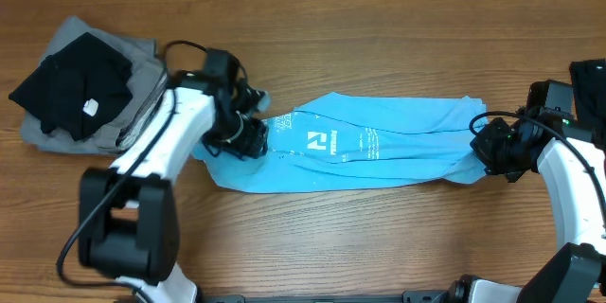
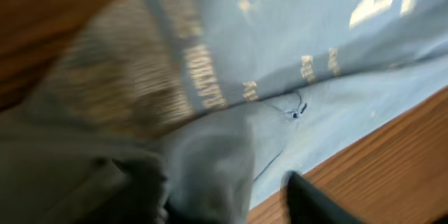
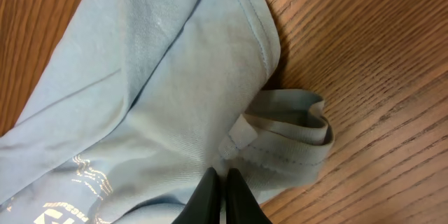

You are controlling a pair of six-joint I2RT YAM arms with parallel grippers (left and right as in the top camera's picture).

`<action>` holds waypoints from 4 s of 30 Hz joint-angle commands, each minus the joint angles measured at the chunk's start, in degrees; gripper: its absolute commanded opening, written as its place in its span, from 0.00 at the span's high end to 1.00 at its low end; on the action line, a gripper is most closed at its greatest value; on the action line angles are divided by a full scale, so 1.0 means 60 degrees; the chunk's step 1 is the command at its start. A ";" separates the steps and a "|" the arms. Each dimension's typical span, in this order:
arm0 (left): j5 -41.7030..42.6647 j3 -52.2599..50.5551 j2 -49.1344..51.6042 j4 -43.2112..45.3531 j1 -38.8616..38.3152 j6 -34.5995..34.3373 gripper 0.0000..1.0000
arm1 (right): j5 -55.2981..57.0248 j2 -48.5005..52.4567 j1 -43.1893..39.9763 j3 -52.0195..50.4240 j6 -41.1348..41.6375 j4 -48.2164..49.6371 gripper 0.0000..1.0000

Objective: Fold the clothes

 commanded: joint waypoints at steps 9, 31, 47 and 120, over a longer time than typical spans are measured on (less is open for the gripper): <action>-0.0739 0.0947 0.0175 -0.1158 -0.0066 -0.0011 0.96 | 0.0164 -0.0193 -0.0055 0.0208 0.0040 0.0055 0.96; -0.1701 0.2565 -0.0506 -0.2546 0.0368 -0.0157 0.96 | -0.0175 0.0186 -0.0055 -0.0430 -0.0029 0.0350 0.70; -0.1661 0.2565 -0.0506 -0.2543 0.0368 -0.0226 0.96 | -0.0488 0.0240 0.0882 -0.1767 0.0627 0.2422 0.36; -0.4269 0.6987 -0.8794 -0.2973 0.0375 -0.0576 0.96 | -0.0838 -0.4659 -0.0393 0.8185 -0.0630 -0.3402 0.96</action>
